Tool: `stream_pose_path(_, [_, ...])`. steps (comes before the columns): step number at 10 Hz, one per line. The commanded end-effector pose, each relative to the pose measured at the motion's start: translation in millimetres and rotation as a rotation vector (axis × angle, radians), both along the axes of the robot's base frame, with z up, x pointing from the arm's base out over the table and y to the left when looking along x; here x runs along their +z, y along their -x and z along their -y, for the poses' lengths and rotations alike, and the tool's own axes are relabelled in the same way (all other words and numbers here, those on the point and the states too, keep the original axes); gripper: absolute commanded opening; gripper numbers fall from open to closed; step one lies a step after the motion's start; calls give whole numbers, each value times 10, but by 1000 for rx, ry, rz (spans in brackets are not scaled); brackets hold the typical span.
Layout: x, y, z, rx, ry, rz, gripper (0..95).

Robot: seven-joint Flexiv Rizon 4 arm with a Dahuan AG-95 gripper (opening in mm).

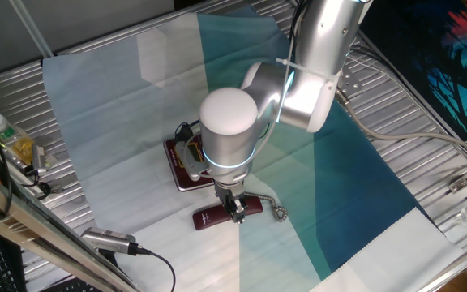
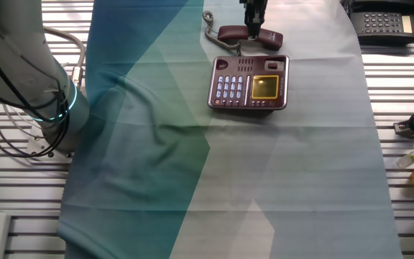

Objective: Place the handset of the telephone on the corresponding phone cradle

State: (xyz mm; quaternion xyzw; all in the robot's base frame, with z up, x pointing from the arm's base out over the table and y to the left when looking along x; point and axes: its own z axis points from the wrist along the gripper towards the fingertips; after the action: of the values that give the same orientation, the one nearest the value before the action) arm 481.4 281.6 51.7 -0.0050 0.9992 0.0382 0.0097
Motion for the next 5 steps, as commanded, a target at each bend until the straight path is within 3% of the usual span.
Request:
stream_pose_path(1, [-51, -3, -4, 1, 1, 4, 570])
stream_pose_path(5, [-109, 1, -10, 1, 1, 7, 570])
